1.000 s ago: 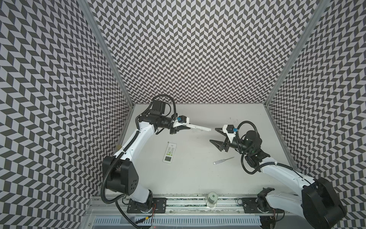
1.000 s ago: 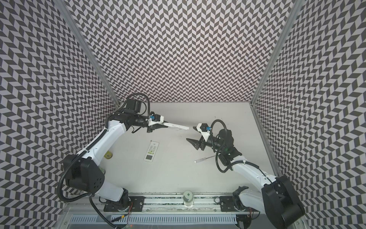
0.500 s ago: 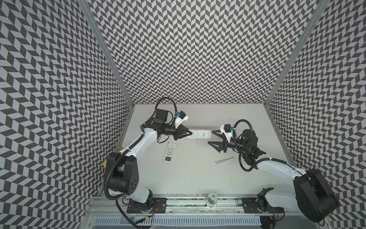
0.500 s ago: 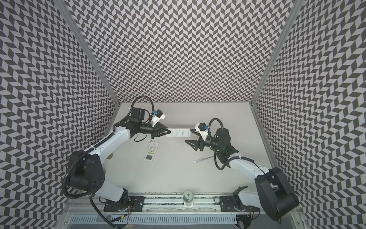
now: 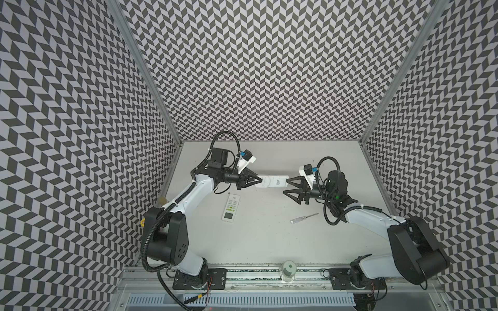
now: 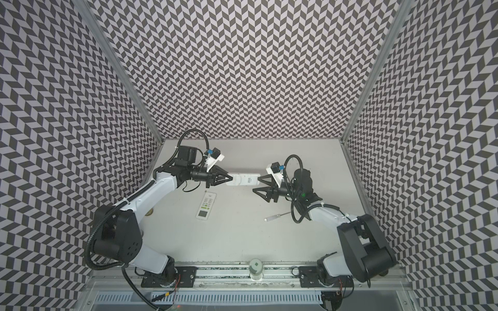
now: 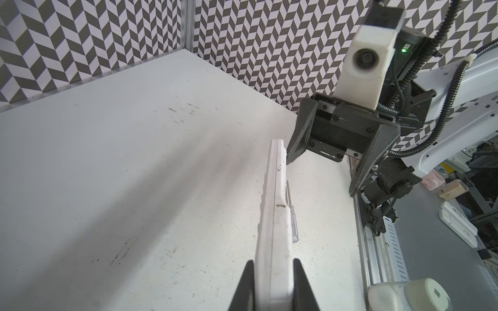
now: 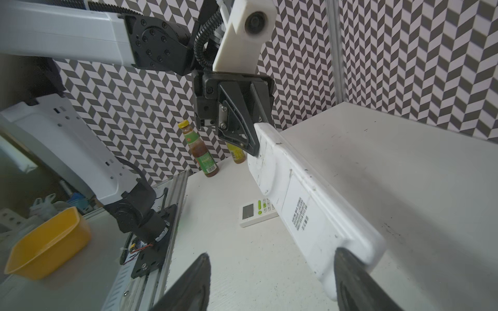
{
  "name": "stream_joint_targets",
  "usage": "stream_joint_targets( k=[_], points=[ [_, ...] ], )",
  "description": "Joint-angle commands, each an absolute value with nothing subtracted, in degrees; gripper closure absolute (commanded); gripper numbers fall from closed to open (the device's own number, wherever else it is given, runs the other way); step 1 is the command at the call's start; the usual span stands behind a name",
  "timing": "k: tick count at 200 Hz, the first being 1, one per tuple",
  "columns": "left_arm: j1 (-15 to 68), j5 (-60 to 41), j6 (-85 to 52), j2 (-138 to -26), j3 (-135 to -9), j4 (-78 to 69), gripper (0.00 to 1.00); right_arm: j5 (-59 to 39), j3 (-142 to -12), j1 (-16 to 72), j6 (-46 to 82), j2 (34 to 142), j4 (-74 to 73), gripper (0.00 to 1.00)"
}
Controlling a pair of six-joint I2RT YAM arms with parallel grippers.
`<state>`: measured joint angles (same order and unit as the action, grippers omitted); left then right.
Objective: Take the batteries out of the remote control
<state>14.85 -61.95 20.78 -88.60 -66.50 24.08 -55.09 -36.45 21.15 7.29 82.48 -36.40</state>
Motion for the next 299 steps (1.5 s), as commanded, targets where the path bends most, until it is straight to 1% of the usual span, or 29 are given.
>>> stream_joint_targets(
  k=[1,15,39,83,101,115,150,172,207,231,255,265,277,287,299],
  points=[
    [17.4,-71.6,22.6,-87.6,-66.9,24.3,1.0,-60.1,-38.7,21.8,10.5,84.7,-40.3,0.32],
    [18.1,-71.1,23.4,-87.6,-66.9,24.7,1.0,-61.0,-38.6,21.9,11.3,85.2,-42.5,0.34],
    [18.2,-71.1,26.2,-87.3,-67.9,27.6,1.0,-60.9,-39.7,21.7,10.5,85.4,-40.0,0.36],
    [17.6,-66.3,26.6,-86.8,-68.5,28.5,1.0,-53.4,-36.1,18.1,9.0,78.7,-38.8,0.36],
    [17.1,-65.4,26.1,-87.0,-68.2,27.5,1.0,-50.3,-33.3,15.8,11.8,75.8,-43.8,0.35],
    [17.1,-65.5,26.0,-86.9,-68.3,27.5,1.0,-49.6,-32.4,14.4,13.8,76.2,-46.3,0.35],
    [17.4,-70.5,28.1,-87.0,-68.3,28.7,1.0,-53.7,-33.4,16.0,15.2,80.6,-48.2,0.35],
    [17.7,-69.9,27.7,-86.9,-68.4,28.5,1.0,-59.1,-35.9,18.4,13.0,83.2,-45.5,0.34],
    [17.9,-69.5,25.3,-87.2,-67.8,26.4,1.0,-60.4,-36.3,21.3,11.3,84.3,-44.4,0.35],
    [18.2,-70.3,25.1,-87.2,-68.0,26.5,1.0,-62.3,-36.7,22.0,14.2,85.1,-47.0,0.41],
    [18.7,-68.1,24.2,-87.6,-67.7,25.6,1.0,-63.5,-36.4,23.0,16.7,86.2,-50.7,0.49],
    [18.8,-68.0,24.1,-87.5,-68.1,26.0,1.0,-64.3,-36.9,23.3,16.8,86.6,-50.0,0.58],
    [18.7,-67.9,24.1,-87.5,-68.2,26.1,1.0,-64.8,-37.1,23.3,16.0,86.4,-49.4,0.75],
    [18.6,-67.2,24.1,-87.3,-68.0,25.9,0.92,-64.4,-36.9,23.3,15.0,86.1,-48.7,0.86],
    [18.6,-65.9,23.9,-87.0,-67.5,25.6,0.81,-64.5,-37.4,23.2,14.2,86.5,-48.0,0.95]
  ],
)
